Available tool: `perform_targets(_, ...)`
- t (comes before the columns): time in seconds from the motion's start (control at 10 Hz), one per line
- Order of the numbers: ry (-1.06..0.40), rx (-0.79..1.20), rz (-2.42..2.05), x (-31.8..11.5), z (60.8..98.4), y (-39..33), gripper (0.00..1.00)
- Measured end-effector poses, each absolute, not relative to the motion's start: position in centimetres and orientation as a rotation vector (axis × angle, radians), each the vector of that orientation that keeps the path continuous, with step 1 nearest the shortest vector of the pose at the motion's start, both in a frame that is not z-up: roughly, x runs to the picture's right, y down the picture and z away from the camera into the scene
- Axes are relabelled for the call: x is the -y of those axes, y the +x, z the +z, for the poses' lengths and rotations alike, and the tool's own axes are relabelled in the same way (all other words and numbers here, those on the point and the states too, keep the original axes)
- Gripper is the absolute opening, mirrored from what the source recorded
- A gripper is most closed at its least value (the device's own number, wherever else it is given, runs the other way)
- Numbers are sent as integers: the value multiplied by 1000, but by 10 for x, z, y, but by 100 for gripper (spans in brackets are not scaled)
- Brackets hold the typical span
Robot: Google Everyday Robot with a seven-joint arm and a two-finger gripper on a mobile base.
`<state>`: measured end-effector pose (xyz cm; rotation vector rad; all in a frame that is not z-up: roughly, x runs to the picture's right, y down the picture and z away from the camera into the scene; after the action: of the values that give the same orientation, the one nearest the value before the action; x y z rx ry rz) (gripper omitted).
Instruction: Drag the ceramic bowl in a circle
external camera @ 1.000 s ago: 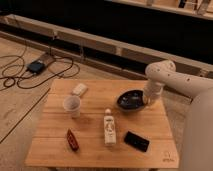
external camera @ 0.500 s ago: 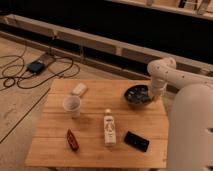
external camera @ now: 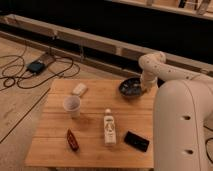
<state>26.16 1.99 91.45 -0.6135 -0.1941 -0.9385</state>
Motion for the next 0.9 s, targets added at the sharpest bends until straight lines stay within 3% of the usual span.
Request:
perform_targets(0.3, -562, 290, -987, -26, 910, 212, 0)
perform_targets(0.9, -550, 406, -973, -76, 848, 186, 0)
